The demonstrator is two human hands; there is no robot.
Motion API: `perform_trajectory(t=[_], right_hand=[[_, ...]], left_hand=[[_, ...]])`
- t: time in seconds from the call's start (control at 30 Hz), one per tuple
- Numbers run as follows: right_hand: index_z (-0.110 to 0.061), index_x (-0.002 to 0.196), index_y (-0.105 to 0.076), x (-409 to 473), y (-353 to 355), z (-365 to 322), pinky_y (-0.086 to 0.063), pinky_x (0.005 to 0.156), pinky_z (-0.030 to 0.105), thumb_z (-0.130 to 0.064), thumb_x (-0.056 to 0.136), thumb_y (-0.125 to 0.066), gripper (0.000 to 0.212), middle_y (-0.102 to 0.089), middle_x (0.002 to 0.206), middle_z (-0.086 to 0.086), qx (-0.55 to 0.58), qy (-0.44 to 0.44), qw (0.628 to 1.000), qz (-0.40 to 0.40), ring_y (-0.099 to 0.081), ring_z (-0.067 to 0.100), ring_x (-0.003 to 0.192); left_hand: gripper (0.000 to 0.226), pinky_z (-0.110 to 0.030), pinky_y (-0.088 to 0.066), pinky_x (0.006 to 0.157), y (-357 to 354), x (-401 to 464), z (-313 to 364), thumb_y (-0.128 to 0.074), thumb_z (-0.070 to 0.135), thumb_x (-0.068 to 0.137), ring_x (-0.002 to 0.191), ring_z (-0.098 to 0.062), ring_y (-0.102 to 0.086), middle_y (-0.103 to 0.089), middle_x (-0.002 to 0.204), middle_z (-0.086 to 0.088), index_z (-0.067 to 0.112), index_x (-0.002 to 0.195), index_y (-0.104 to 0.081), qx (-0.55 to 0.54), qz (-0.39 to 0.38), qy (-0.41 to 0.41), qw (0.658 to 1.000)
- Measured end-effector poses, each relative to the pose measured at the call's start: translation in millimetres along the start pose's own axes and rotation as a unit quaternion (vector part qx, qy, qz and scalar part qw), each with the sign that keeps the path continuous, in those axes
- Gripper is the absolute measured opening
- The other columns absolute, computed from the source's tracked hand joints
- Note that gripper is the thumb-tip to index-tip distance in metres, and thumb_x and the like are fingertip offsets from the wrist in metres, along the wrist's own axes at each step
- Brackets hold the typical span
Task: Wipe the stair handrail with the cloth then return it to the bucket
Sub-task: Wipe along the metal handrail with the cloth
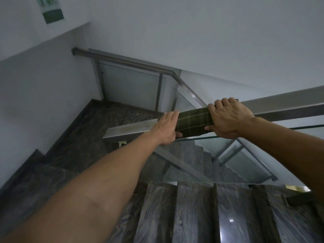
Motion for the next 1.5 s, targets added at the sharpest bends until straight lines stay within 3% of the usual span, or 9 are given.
perform_trajectory(t=[0.27,0.4,0.63,1.5], right_hand=[[-0.012,0.121,-0.045,47.7,-3.6,-70.3,-0.045,0.091,0.041,-0.070,0.086,-0.028,0.069,-0.057,0.114,0.013,0.021,-0.004,1.000,-0.002,-0.056,0.027,0.099],[-0.012,0.118,-0.045,68.1,-2.9,-99.3,-0.044,0.088,0.040,-0.070,0.086,-0.027,0.069,-0.058,0.113,0.013,0.006,-0.007,1.000,0.012,-0.056,0.027,0.097],[-0.014,0.118,-0.047,90.4,-7.3,-130.1,-0.047,0.088,0.039,-0.073,0.084,-0.024,0.071,-0.059,0.107,0.009,0.010,-0.008,0.999,0.040,-0.057,0.023,0.091],[-0.016,0.122,-0.046,166.3,-14.6,-245.5,-0.046,0.094,0.041,-0.072,0.085,-0.029,0.070,-0.060,0.111,0.008,-0.013,-0.038,0.999,0.006,-0.058,0.024,0.097]], left_hand=[[0.081,-0.046,-0.026,0.115,-6.7,-20.1,-85.6,-0.074,0.032,0.075,0.129,-0.029,-0.036,-0.038,0.138,-0.010,0.014,0.138,-0.026,0.000,0.006,-0.006,1.000],[0.078,-0.045,-0.032,0.111,-5.2,-29.3,-118.9,-0.075,0.031,0.074,0.126,-0.026,-0.038,-0.040,0.135,-0.009,0.015,0.135,-0.029,-0.004,0.019,-0.016,1.000],[0.076,-0.044,-0.036,0.108,-6.9,-38.4,-155.7,-0.073,0.035,0.076,0.124,-0.025,-0.039,-0.041,0.134,-0.008,0.017,0.135,-0.029,-0.007,0.034,-0.040,0.999],[0.072,-0.040,-0.037,0.103,-12.5,-79.0,-286.5,-0.071,0.034,0.079,0.124,-0.022,-0.041,-0.040,0.136,-0.005,0.021,0.136,-0.029,-0.038,0.032,-0.039,0.998]])
Point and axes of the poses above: each hand's wrist, its own x-axis towards the middle knuckle, its own y-axis out of the back of the hand, z = x × y, the point moved 10 cm from there along x, towards the middle knuckle
